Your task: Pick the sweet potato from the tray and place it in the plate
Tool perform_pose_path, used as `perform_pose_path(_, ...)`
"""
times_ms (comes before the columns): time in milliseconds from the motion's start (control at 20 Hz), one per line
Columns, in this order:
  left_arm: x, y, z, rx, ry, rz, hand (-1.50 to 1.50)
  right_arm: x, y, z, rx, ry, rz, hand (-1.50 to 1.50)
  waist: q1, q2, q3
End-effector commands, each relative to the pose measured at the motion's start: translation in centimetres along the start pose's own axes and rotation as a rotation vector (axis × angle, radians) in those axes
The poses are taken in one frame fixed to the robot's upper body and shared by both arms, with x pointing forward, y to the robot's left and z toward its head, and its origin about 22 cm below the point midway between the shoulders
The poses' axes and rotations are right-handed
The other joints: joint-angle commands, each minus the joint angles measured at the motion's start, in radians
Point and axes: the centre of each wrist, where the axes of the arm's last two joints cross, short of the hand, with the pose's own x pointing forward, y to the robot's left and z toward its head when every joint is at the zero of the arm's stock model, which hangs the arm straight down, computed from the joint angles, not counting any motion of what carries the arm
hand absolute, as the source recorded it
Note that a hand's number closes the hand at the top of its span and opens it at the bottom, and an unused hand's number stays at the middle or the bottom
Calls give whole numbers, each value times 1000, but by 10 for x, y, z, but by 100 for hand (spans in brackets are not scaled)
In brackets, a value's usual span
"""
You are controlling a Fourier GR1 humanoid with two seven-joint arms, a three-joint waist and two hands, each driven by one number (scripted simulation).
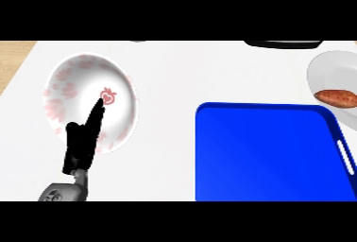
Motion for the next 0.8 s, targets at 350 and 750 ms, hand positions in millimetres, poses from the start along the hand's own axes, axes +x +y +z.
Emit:
perform_pose_path(350, -1, 7, 0, -9, 25, 3, 0, -7, -27, 25, -86, -8, -2, -150, -5, 2, 1)
perform_pose_path(750, -3, 0, -2, -11, 24, 3, 0, -12, -30, 33, -170, 28, 20, -150, -5, 5, 2)
